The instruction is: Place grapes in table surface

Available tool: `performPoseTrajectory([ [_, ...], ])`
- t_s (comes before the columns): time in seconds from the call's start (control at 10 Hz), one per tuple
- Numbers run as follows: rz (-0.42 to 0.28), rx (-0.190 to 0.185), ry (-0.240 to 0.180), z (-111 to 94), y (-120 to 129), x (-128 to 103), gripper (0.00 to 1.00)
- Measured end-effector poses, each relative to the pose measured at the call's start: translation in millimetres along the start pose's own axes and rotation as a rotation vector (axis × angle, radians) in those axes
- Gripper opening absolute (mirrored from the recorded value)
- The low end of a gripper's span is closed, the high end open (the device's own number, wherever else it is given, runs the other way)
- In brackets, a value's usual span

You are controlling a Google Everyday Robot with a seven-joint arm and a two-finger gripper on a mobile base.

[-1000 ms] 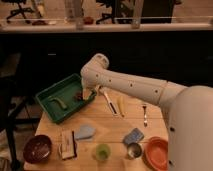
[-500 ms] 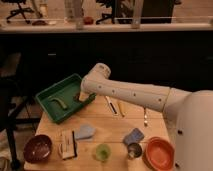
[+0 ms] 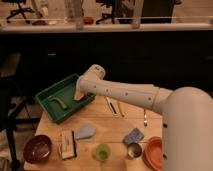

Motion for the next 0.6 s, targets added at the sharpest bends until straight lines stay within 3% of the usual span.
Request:
performPoseTrajectory([
  [0.6, 0.007, -0.125, -0.042, 71, -5, 9, 0.8],
])
